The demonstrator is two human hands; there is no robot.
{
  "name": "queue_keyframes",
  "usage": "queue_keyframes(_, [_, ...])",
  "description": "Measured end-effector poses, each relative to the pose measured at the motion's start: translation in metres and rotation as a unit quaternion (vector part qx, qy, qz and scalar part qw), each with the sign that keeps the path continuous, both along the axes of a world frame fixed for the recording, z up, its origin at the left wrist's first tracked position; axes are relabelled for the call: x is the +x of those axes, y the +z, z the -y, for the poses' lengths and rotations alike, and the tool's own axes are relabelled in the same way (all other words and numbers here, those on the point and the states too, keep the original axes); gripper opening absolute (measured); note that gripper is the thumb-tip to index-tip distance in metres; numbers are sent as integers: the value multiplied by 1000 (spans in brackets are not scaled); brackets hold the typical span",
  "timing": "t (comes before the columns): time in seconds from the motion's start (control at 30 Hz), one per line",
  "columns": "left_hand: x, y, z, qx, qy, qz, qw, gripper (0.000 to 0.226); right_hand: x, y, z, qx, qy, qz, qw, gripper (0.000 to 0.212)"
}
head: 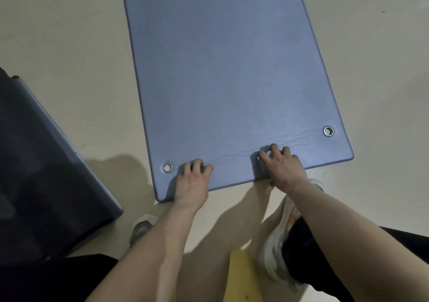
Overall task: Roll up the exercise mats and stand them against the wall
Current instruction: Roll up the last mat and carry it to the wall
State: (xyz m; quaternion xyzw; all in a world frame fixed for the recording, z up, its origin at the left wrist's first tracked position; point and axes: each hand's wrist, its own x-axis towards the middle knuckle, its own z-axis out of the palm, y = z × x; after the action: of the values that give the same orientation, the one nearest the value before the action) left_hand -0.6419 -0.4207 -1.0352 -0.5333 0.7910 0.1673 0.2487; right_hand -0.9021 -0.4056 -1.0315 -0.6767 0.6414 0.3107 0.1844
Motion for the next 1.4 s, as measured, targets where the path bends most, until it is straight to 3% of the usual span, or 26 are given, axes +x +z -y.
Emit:
queue_keyframes(0.23, [15,35,14,77,20,-99,992,38,-15,49,32,79,61,47,994,43])
queue_keyframes(0.4, [22,64,41,-31,78,-135,987,26,-26,92,60,67,8,66,996,36])
queue_keyframes(0.53, [22,75,67,-116,136,-174,968,19,-30,103,88,-84,41,39,995,24])
queue_keyframes(0.63, [15,67,86,-232,88,-162,955,15,-22,93,98,-238,44,37,970,10])
queue_keyframes(0.77, [9,43,106,-279,41,-109,953,31,-12,64,106,-277,-6,1,961,23])
queue_keyframes(0.87, [8,22,103,-296,32,-125,946,22,-6,38,104,-271,-39,3,962,17])
queue_keyframes(0.97, [7,7,85,-242,48,-122,961,52,-9,12,92,-315,-35,78,945,11])
queue_keyframes(1.07, [6,-5,69,-187,61,-81,977,85,-24,-12,68,-240,3,116,964,71])
queue_keyframes(1.13, [4,-12,66,-168,36,-51,984,93,-34,-21,61,-176,35,100,979,91])
queue_keyframes(1.23, [7,-17,70,-171,1,-47,984,78,-37,-24,67,-172,44,103,979,69])
queue_keyframes(1.4, [11,10,77,-127,-11,-29,991,60,-37,-5,83,-122,61,96,986,54])
